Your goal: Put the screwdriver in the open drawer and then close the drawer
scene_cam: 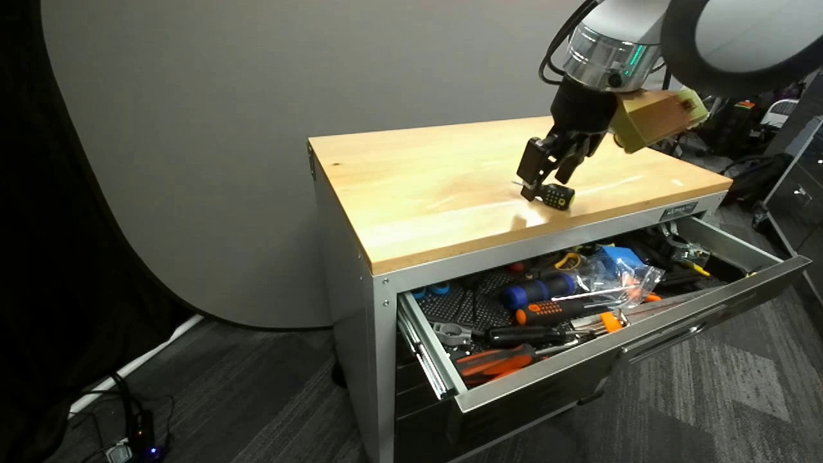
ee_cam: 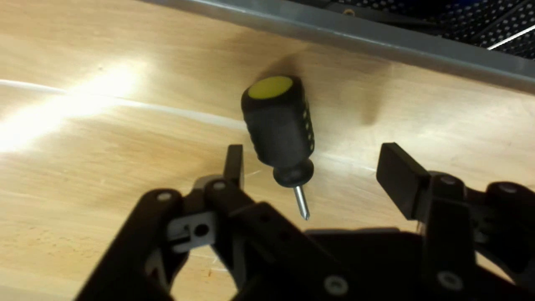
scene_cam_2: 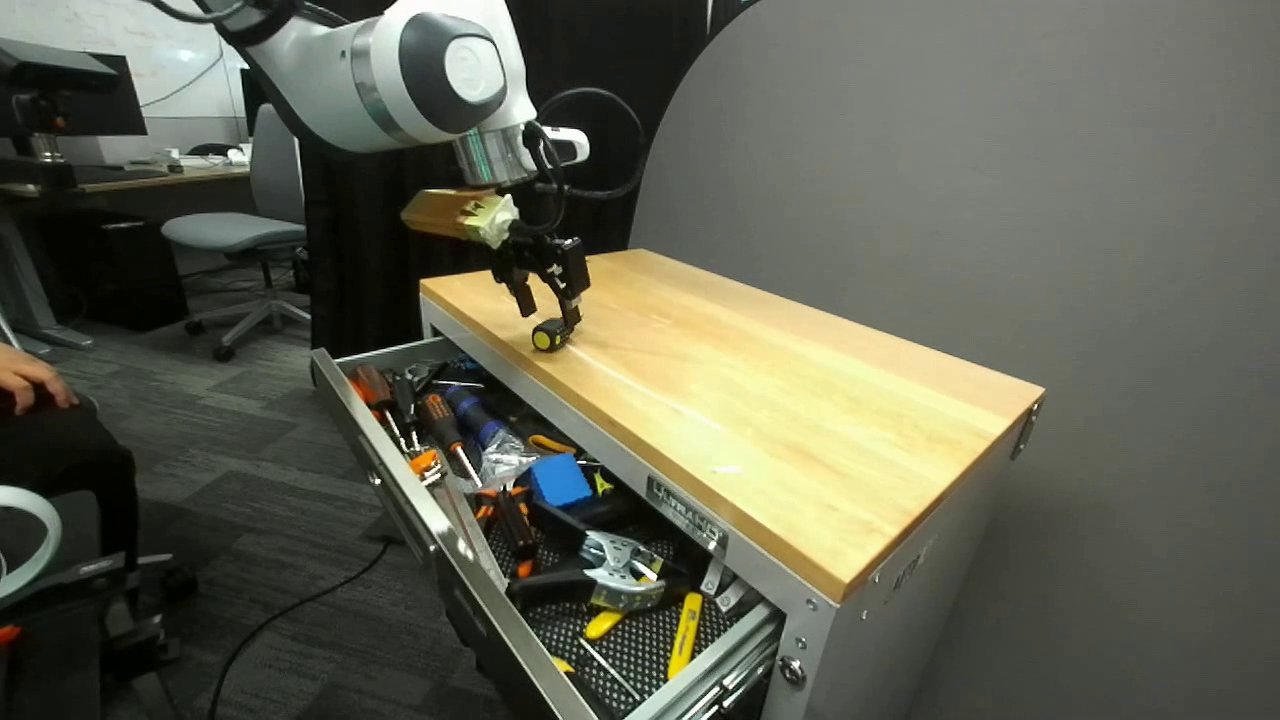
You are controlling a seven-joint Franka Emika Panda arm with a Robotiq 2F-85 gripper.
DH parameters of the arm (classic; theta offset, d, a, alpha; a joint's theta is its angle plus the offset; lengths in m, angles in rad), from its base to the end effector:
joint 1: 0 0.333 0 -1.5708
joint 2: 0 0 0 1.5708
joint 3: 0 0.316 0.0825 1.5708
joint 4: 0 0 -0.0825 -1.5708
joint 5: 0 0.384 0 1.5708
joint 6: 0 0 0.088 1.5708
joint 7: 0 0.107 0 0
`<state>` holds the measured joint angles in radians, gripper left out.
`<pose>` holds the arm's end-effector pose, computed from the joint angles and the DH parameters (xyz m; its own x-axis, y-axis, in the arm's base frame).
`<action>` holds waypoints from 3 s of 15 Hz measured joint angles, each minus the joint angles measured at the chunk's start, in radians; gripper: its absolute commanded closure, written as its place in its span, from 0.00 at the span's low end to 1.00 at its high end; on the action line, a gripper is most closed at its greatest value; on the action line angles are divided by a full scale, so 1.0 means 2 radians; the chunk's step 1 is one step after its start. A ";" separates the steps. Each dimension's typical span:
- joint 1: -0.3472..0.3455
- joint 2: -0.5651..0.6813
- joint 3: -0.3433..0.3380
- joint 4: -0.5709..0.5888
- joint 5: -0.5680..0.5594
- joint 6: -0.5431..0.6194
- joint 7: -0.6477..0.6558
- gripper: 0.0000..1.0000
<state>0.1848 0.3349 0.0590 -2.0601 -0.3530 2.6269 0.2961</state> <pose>0.5925 0.1546 0.2941 0.9371 0.2392 0.2542 0.2064 -0.9670 0.1490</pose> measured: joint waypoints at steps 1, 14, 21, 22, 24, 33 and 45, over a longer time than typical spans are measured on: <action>0.006 0.007 -0.007 0.007 -0.003 0.000 0.001 0.58; 0.018 -0.005 -0.041 0.000 -0.010 -0.074 0.008 0.86; 0.015 -0.085 -0.040 -0.142 -0.012 -0.062 0.057 0.88; 0.015 -0.090 -0.038 -0.160 -0.017 -0.049 0.071 0.88; 0.017 -0.094 -0.031 -0.187 -0.034 -0.019 0.104 0.88; 0.042 -0.088 -0.027 -0.207 -0.186 0.046 0.266 0.33; 0.010 -0.093 -0.013 -0.225 -0.063 -0.074 0.133 0.00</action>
<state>0.2051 0.1494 0.0328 -2.5100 -0.4793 2.4784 0.5617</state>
